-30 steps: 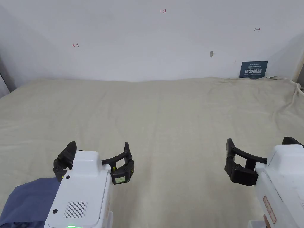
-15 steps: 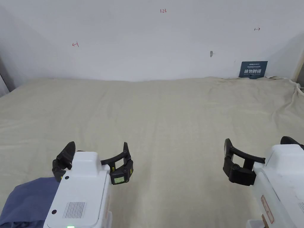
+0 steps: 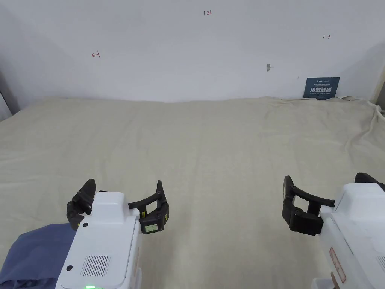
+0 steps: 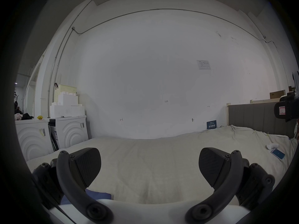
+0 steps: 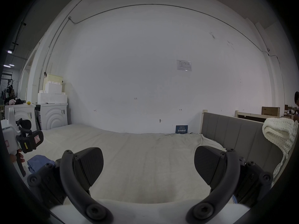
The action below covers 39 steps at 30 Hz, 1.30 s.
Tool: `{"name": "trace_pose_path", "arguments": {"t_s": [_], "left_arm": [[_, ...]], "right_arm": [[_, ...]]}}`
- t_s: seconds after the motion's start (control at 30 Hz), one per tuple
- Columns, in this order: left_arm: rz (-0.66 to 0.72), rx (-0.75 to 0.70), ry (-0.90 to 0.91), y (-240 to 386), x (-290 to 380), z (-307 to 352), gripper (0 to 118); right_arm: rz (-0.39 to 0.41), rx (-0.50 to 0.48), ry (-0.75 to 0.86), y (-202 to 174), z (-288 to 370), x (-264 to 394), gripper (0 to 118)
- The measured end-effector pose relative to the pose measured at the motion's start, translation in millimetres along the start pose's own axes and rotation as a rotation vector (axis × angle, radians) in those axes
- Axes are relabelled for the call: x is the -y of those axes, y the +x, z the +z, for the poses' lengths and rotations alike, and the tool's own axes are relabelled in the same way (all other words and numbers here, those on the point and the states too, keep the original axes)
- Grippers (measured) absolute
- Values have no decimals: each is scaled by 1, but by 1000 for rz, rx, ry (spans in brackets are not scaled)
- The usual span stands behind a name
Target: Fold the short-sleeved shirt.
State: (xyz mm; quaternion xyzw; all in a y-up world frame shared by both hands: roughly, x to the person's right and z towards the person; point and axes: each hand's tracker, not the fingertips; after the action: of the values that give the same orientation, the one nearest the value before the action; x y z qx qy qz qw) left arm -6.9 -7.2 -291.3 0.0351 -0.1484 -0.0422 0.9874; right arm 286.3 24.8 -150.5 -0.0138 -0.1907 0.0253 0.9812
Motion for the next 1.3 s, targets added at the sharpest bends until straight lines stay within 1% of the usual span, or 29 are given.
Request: {"name": "trace_pose_path", "arguments": {"t_s": [0.43,0.6,0.63,0.73,0.83,0.9,0.97,1.0,1.07,1.13,1.2,1.3], "left_arm": [[22,-4,1,-4,0,0,118],[22,-1,2,-4,-1,1,118],[21,-2,3,-4,-1,1,118],[25,-1,4,-4,-3,1,118],[40,3,5,-4,-6,1,118],[43,1,8,-5,-7,1,118],[44,-1,8,-6,-8,1,118],[43,-2,8,-6,-8,1,118],[42,-5,6,-6,-8,0,118],[45,-6,6,-7,-8,0,118],[47,-9,5,-8,-8,0,118],[45,-11,6,-9,-8,0,118]], "right_arm": [[0,5,-3,1,-1,-3,112],[14,16,-29,-3,-2,-9,112],[5,12,-50,-4,-4,-12,112],[-105,31,-177,-5,-11,-19,112],[-216,-5,-360,-2,-21,-27,112],[-248,37,-492,-4,-28,-31,112],[-266,124,-606,-7,-32,-34,112],[-272,137,-640,-7,-35,-34,112],[-276,117,-704,-6,-40,-32,112],[-281,84,-714,-4,-42,-29,112],[-287,87,-693,-4,-41,-27,112],[-273,104,-579,-6,-33,-27,112]]}}
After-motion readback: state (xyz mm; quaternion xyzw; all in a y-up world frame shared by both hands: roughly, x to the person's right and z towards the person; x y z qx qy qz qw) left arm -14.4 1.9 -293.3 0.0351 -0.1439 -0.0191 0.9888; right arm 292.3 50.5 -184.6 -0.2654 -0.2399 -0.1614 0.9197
